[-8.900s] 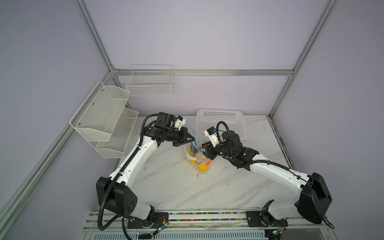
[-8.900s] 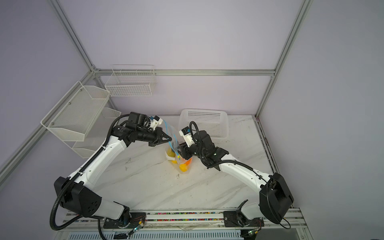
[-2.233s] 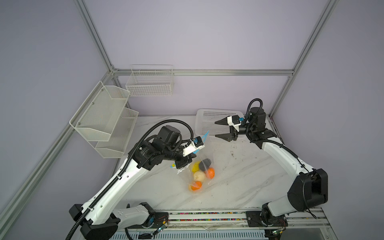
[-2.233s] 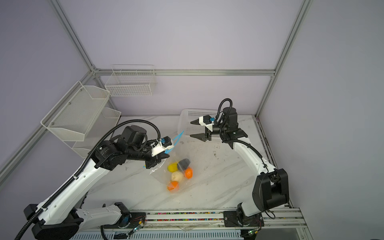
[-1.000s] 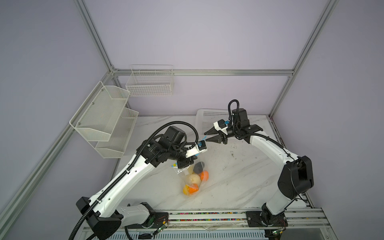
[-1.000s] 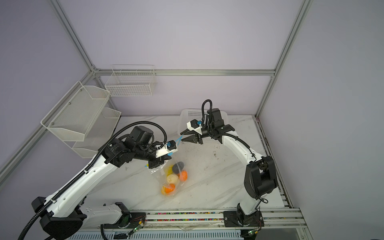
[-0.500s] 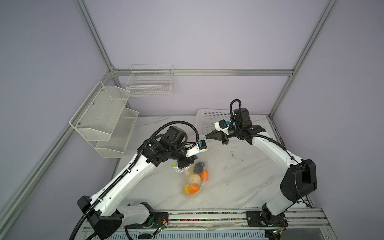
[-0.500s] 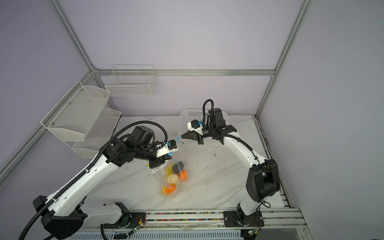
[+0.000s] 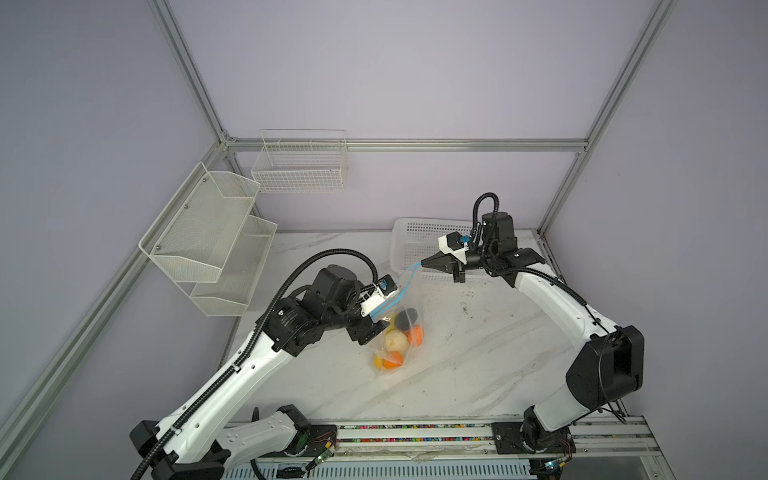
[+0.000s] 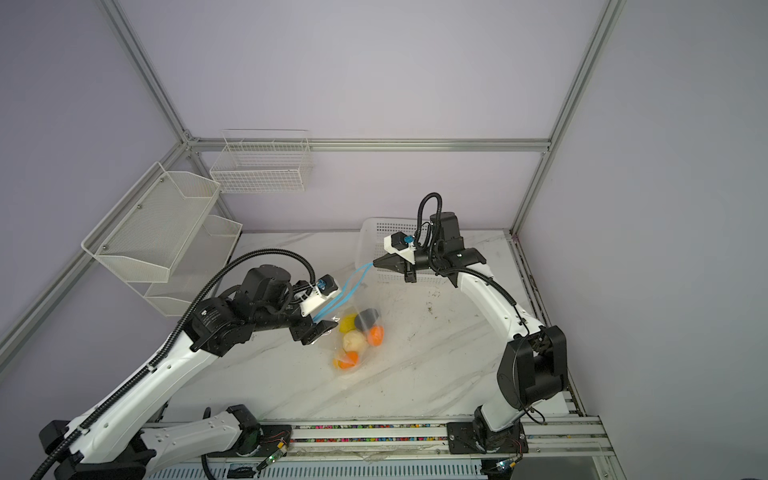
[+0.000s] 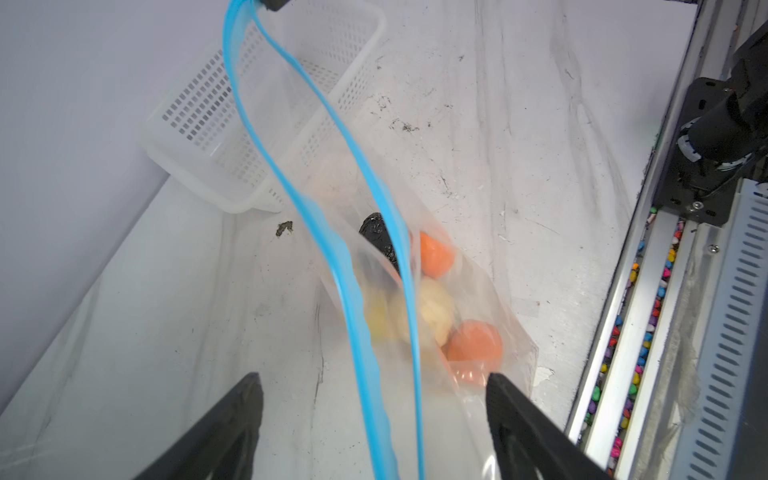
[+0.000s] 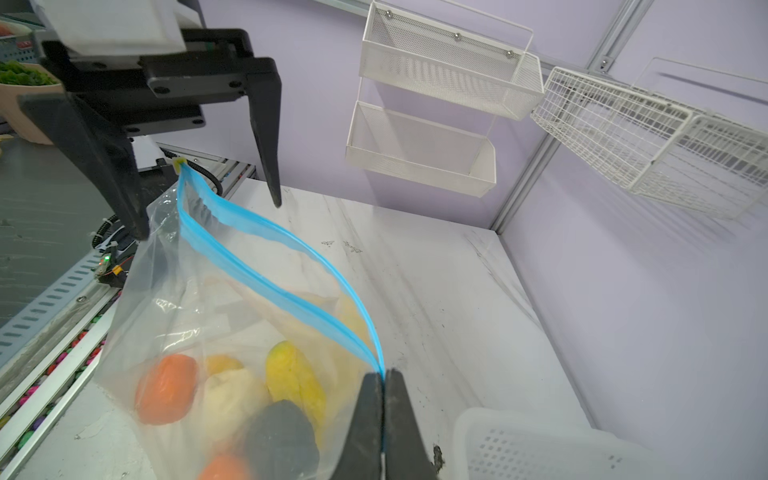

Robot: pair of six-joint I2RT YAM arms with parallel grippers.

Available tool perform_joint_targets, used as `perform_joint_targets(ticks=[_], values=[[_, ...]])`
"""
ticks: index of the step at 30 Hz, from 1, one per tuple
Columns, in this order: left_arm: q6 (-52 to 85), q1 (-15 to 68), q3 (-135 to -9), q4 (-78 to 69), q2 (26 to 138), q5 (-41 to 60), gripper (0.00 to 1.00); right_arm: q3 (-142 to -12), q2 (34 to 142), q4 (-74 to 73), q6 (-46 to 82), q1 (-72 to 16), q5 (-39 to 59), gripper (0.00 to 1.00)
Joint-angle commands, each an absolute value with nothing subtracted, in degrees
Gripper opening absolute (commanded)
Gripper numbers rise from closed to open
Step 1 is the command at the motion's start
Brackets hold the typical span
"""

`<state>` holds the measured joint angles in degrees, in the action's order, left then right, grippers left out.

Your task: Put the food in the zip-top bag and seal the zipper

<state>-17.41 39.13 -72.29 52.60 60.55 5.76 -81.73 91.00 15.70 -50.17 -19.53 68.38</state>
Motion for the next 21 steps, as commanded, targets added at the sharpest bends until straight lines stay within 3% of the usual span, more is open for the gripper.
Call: perform_joint_targets(ticks=[1,11,21], values=[[-9.5,39.3,-66.1,44.0,54.6,2.8,0.90,-82.6,89.9,16.3,-50.6,-18.3,68.3,0.00],[5.0,39.2,-49.1,29.0,40.8,-1.3,0.91,-82.7,90.8,16.3,-51.3,-16.5,69.4,0.00],[14.4,39.2,-41.9,22.0,38.1,0.6,0.85,-82.8,91.5,16.2,-51.7,-16.3,70.4,0.00]])
